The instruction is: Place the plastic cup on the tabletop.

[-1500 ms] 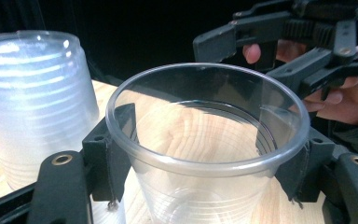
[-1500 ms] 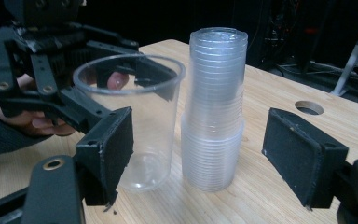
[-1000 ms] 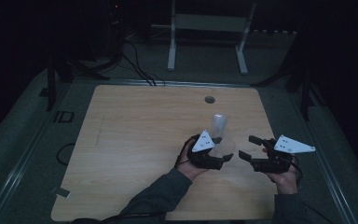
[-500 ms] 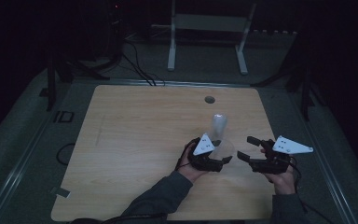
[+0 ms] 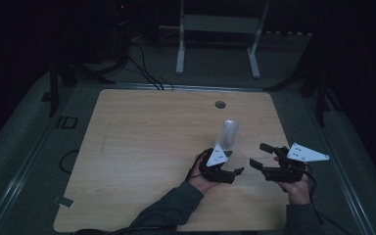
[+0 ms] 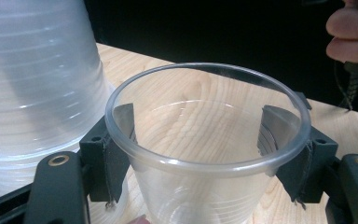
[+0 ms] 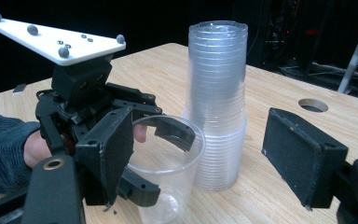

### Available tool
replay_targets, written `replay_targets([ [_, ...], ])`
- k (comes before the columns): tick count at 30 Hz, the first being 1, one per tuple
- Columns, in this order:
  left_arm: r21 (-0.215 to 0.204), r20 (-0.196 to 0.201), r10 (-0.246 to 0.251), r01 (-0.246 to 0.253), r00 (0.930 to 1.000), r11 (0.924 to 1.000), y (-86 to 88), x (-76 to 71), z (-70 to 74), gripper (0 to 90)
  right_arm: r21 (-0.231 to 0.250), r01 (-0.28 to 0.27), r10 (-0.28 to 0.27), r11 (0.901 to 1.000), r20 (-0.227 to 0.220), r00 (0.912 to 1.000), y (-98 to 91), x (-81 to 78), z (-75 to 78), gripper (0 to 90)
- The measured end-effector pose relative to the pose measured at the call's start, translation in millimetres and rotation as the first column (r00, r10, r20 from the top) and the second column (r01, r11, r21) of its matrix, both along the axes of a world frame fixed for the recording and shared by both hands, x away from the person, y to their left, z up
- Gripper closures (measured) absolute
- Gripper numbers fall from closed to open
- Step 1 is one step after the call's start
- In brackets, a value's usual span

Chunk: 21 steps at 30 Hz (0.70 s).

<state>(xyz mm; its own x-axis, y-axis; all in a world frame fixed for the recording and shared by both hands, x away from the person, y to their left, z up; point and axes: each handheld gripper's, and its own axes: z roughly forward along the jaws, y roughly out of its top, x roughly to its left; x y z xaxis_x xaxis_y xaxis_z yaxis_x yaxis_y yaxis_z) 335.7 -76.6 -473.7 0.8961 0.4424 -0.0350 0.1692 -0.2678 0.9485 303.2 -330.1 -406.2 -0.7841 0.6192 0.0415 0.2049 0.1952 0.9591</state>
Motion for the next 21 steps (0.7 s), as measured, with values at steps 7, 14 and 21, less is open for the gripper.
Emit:
replay_targets([
  [7,0.015,-0.002,-0.011,0.011,0.9999,0.9998,-4.5,0.7,-4.3,27.8,0.002,0.001,-0.001,1.0000,-0.002,1.0000,-1.5,-0.1,-1.5,24.2],
  [14,0.033,-0.018,-0.023,0.024,0.9996,0.9992,-5.6,1.4,-8.1,27.7,0.012,-0.001,0.001,0.9999,-0.002,1.0000,-2.5,-0.1,-1.9,24.2],
  [21,0.049,-0.025,-0.034,0.036,0.9991,0.9982,-6.7,1.2,-10.5,26.7,0.010,-0.001,0.001,0.9999,-0.007,1.0000,-2.2,0.2,-2.9,24.2],
])
